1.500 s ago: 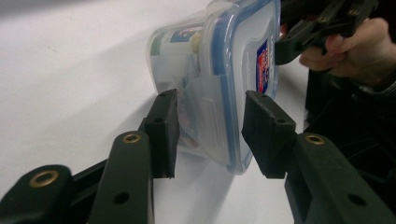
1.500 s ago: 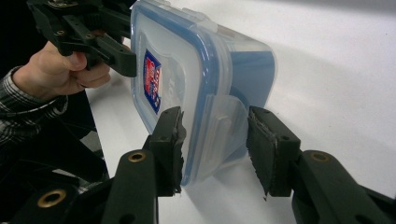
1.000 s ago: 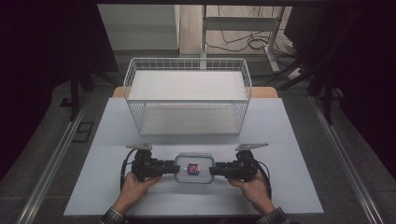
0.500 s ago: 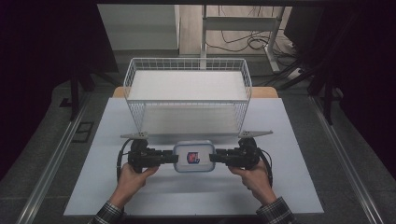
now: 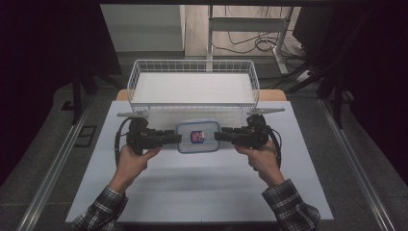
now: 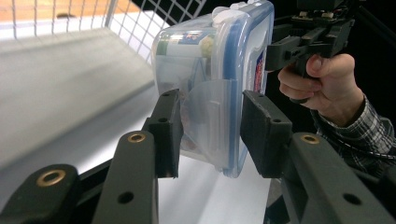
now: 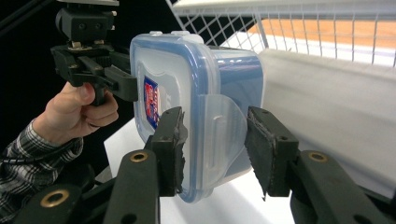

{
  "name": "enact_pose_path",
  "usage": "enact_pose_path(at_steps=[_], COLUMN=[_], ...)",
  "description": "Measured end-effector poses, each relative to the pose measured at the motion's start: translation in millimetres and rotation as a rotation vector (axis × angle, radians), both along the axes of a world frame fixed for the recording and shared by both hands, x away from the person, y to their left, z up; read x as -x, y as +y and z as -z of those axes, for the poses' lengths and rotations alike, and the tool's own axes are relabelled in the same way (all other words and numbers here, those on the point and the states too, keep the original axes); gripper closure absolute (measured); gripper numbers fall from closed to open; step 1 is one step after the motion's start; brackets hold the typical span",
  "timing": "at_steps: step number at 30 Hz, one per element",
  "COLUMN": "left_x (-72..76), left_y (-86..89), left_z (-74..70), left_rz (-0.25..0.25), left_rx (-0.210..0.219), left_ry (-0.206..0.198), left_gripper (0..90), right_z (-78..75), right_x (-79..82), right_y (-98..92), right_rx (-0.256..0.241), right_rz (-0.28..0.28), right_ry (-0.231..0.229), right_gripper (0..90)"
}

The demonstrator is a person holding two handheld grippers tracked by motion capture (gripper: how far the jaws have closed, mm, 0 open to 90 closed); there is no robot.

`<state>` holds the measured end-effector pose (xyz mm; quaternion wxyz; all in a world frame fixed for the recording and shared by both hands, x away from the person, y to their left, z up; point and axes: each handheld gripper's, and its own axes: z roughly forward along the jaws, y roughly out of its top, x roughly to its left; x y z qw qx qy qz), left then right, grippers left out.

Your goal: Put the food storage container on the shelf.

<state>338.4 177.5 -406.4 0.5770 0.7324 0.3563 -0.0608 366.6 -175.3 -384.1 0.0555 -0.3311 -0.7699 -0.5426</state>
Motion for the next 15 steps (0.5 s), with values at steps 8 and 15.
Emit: enact_pose_path(at_steps=[8, 15], left_x=[-14.7, -31.5], left_y=[4.1, 7.1], left_z=[-19.4, -39.9], left_rz=[-0.017, -0.020], left_rx=[0.017, 0.021], left_ry=[-0.015, -0.038], left_gripper=[59.6, 59.6], right_z=[-23.2, -44.9], right_x=[-15.9, -31.9], right_y=[5.5, 9.0], right_rx=[-0.007, -0.009], right_rz=[0.017, 0.023], right_ry=[-0.019, -0.042], right_gripper=[57.0, 57.0])
